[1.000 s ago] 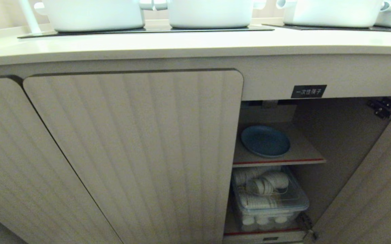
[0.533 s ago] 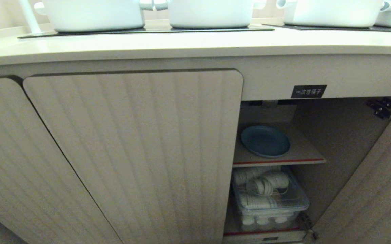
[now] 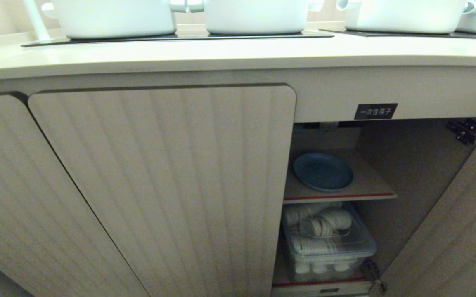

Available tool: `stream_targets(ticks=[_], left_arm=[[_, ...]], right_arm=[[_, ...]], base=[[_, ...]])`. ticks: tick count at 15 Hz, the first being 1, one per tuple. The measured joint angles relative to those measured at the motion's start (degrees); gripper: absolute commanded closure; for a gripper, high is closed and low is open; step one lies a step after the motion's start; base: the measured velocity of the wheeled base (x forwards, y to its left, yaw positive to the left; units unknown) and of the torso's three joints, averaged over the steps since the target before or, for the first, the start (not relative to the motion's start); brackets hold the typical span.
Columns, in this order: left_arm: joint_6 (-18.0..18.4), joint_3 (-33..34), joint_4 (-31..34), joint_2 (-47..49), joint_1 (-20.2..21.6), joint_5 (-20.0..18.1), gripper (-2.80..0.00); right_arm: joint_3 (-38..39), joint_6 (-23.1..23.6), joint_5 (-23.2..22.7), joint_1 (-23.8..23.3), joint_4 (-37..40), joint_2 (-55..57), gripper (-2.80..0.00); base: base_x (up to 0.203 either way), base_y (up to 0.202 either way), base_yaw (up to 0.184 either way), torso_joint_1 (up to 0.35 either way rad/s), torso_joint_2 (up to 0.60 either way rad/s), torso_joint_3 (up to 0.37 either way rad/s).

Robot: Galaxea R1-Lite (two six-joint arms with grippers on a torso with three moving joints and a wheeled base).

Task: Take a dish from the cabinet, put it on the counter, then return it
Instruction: Take the plate from the cabinet

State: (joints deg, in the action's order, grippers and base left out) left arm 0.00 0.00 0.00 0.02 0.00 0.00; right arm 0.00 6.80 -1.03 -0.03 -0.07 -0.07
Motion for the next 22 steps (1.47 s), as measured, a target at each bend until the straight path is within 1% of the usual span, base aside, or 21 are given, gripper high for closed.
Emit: stream_targets(ticks=[22], left_arm=[[0.0,0.0,0.0,0.0,0.0,0.0,0.00]], right_arm=[[0.0,0.0,0.0,0.0,0.0,0.0,0.00]], base=[[0.000,0.000,0.000,0.000,0.00,0.000]])
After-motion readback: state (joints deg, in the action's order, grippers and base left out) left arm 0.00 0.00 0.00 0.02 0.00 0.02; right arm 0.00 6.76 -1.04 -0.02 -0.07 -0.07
